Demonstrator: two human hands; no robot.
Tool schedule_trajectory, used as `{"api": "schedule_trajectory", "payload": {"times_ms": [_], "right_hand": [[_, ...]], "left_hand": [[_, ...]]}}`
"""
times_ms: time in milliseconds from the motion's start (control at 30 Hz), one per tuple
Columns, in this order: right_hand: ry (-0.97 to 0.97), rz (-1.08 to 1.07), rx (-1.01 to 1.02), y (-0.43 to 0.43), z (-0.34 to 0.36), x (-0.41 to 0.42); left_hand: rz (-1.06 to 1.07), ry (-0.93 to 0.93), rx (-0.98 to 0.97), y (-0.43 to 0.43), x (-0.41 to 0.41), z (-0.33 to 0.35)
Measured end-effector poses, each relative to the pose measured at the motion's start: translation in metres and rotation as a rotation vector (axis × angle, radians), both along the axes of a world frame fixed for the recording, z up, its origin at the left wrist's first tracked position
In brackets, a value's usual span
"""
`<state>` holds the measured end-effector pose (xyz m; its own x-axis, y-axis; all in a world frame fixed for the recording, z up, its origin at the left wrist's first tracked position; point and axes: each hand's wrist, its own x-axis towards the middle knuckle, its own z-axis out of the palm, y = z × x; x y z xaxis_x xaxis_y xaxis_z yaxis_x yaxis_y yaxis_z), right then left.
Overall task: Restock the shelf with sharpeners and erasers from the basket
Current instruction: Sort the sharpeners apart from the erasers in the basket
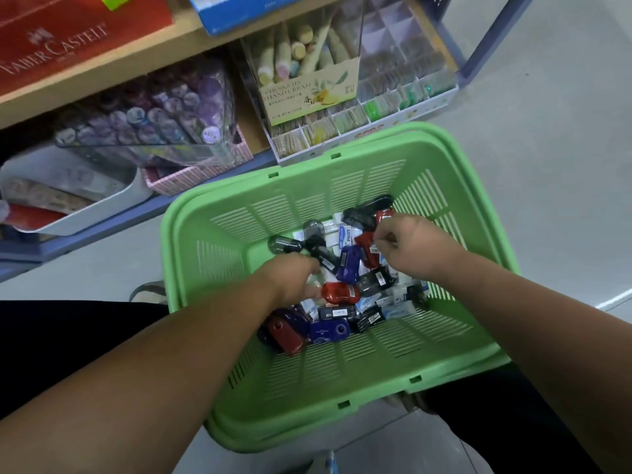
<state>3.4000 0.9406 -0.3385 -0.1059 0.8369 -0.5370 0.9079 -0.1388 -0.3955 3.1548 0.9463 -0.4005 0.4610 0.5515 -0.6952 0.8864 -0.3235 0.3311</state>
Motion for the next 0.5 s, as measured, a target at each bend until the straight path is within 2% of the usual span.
{"api": "schedule_trajectory", "payload": {"times_ms": [100, 167, 300, 433, 500], "right_hand": [[0.053, -0.044, -0.007, -0.001, 0.002, 0.001], [0.093, -0.085, -0.018, 0.0, 0.003, 0.002], [0.195, -0.214, 0.029, 0.007, 0.01, 0.0], [0.188, -0.242, 0.154, 0.011, 0.017, -0.005], [0.13, -0.208, 0.157, 0.011, 0.019, -0.009]], "left_hand": [[0.159, 0.043, 0.087, 0.016, -0.006, 0.011], [0.352, -0.017, 0.07, 0.022, -0.007, 0.019], [0.622, -0.318, -0.139, 0.01, 0.022, 0.042], [0.758, -0.45, -0.369, 0.001, 0.063, 0.057], [0.774, -0.439, -0.437, 0.008, 0.059, 0.061]]}}
